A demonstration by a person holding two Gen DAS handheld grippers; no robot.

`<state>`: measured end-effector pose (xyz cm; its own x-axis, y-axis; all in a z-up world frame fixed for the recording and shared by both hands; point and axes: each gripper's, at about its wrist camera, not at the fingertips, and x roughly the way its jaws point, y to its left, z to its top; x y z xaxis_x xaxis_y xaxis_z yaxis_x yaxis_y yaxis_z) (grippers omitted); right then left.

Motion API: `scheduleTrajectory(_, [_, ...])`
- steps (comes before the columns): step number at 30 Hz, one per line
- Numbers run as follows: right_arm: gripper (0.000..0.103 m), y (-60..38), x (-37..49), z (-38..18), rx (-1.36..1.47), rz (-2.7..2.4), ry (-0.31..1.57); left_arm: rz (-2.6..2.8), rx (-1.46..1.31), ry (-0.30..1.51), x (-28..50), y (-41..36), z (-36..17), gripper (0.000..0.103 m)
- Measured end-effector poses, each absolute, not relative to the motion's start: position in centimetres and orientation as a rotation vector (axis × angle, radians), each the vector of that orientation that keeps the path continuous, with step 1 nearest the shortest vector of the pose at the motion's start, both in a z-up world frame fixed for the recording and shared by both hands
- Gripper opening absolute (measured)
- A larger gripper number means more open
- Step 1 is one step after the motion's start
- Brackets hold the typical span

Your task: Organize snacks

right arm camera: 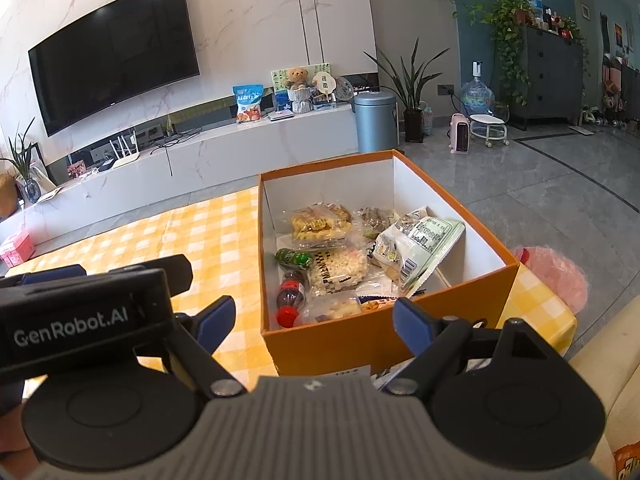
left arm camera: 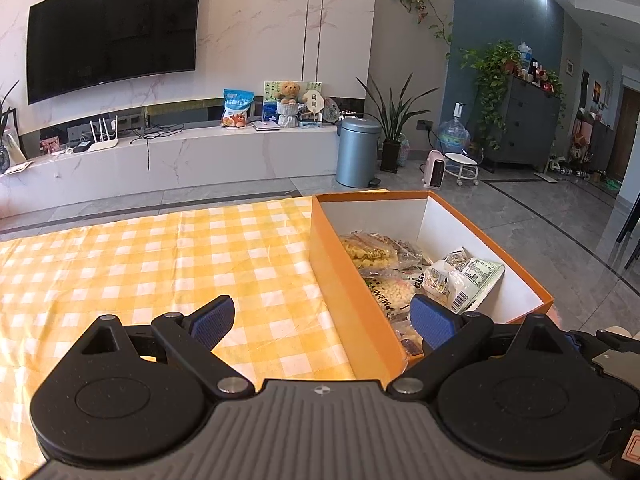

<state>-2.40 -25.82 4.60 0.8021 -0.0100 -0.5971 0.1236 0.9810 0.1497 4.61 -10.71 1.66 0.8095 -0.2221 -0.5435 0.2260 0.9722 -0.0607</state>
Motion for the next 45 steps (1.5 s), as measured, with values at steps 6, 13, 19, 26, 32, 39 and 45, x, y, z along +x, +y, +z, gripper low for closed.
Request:
scheduleTrajectory(6, [0.084, -25.81, -2.45, 4.57, 0.184, -0.083, 0.635, -0.244, 0.003, 0.578, 4.5, -10.76, 1.72, 0.103])
scheduleTrajectory(13, [0.084, -25.58, -2.57, 4.71, 0.178, -0.093, 0.636, -0.244, 0.002, 0.576, 4.46, -10.77, 1.8, 0.103])
scheduleTrajectory(19, [0.084, -25.35, -2.73, 4.79, 0.154, -0.099, 0.634, -0.245, 0.0, 0.582, 4.48, -10.65, 1.96, 0.103])
scheduleTrajectory(26, [0.084, -25.26, -2.76, 4.85, 0.152, -0.103, 0.641, -0.239, -0.003, 0.584, 4.43, -10.74, 1.91, 0.103])
scheduleTrajectory(32, [0.084, -25.25, -2.79, 4.79, 0.146, -0.108, 0.644, -0.241, -0.007, 0.594, 4.27, -10.73, 1.99, 0.103])
scheduleTrajectory(39, [0.084, -25.26, -2.83, 4.82, 0.144, -0.108, 0.645, -0.239, -0.009, 0.595, 4.18, -10.73, 2.04, 0.103])
scheduleTrajectory(45, [0.084, -25.23, -2.81, 4.84, 0.143, -0.109, 0.645, -0.24, -0.008, 0.596, 4.24, -10.69, 2.01, 0.103])
